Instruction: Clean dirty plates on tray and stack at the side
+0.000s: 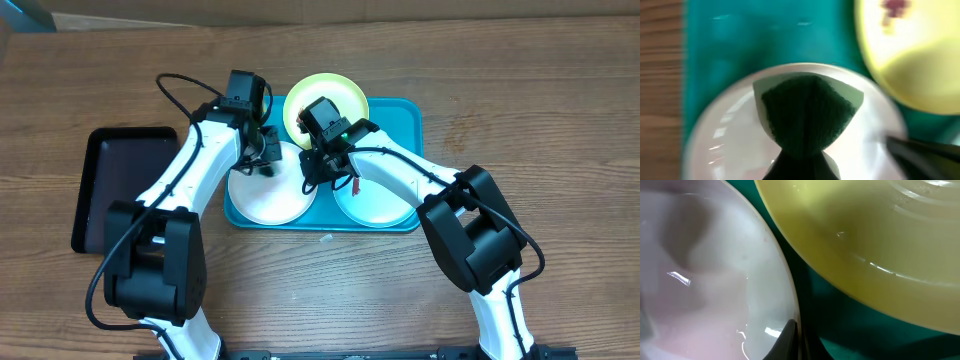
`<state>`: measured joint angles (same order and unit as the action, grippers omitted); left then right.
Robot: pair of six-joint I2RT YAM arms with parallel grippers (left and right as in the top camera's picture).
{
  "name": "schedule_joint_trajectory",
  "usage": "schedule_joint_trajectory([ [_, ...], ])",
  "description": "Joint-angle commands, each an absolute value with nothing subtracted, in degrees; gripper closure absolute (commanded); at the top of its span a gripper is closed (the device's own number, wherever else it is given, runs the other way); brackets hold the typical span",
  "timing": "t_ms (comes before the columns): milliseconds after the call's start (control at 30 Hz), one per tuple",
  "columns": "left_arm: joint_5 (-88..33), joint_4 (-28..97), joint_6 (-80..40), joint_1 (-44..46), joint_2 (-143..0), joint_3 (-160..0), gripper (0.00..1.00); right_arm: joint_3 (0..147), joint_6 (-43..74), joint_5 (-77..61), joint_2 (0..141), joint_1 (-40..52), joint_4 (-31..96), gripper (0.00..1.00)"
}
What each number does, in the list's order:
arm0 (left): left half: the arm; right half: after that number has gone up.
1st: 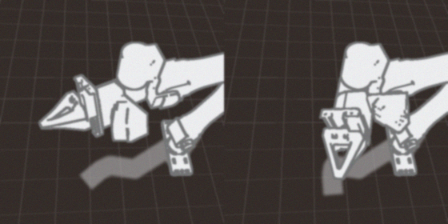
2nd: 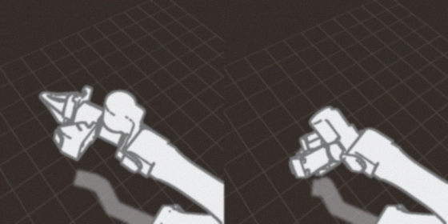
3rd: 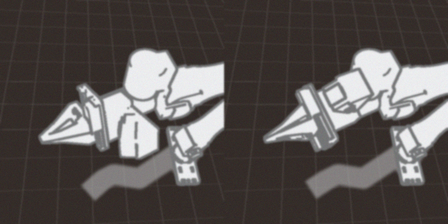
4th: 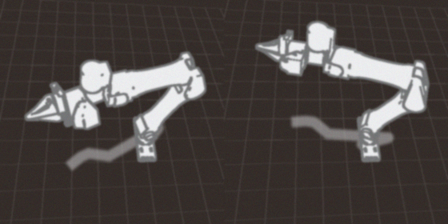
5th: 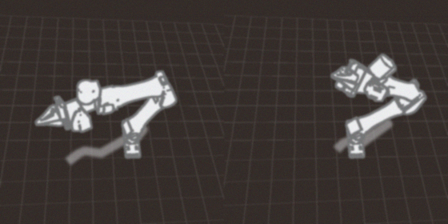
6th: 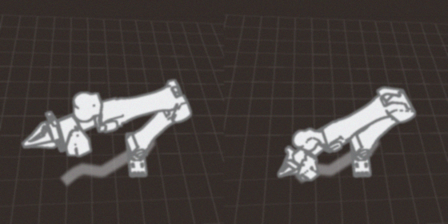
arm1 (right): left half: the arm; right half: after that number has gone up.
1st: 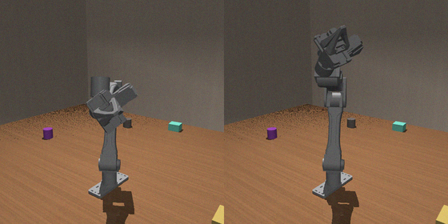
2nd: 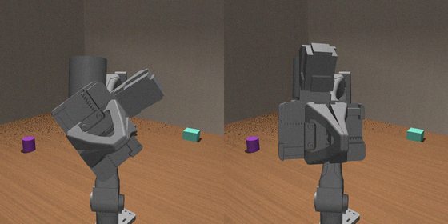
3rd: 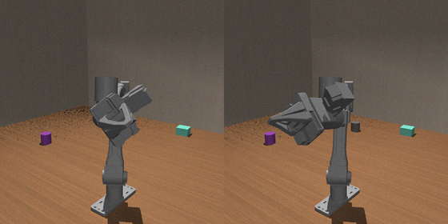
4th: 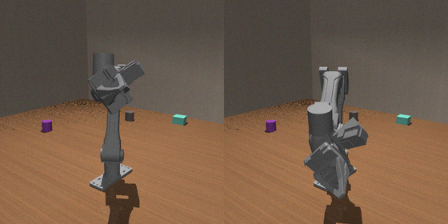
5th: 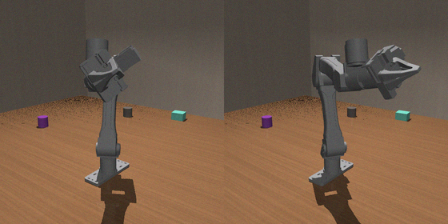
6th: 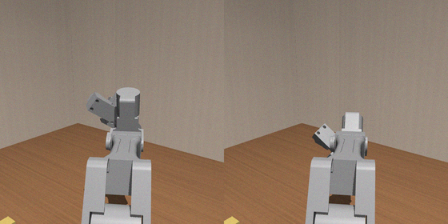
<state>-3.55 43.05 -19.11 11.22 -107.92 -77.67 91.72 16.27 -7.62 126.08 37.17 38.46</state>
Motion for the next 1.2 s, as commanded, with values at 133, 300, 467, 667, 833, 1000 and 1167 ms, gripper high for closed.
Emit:
schedule_joint_trajectory([
  [133,-11.90,38.02,-18.76,11.16,-108.47,-70.72,0.96,92.01,15.29,-5.19,127.96,37.10,39.48,0.96],
  [300,-11.18,34.68,-19.53,10.20,-108.49,-66.41,0.96,92.03,15.29,-5.17,127.96,37.10,39.72,0.96],
  [467,3.07,35.92,-19.49,9.61,-108.49,-63.75,0.96,92.03,15.31,-5.17,127.96,37.10,39.86,0.96],
  [667,26.39,41.60,-19.27,9.61,-108.47,-63.90,0.96,92.03,15.29,-5.15,127.96,37.10,39.99,0.96],
  [833,30.55,45.63,-19.38,9.61,-107.83,-68.31,0.96,93.38,15.55,-5.15,127.94,37.12,41.32,0.96],
  [1000,26.50,53.15,-21.52,9.45,-105.41,-79.96,0.96,97.19,16.36,-5.15,127.94,37.17,44.07,0.96],
  [1167,15.59,58.65,-21.37,8.69,-99.98,-91.50,0.96,103.85,16.36,-4.62,127.94,37.17,49.67,0.96],
])
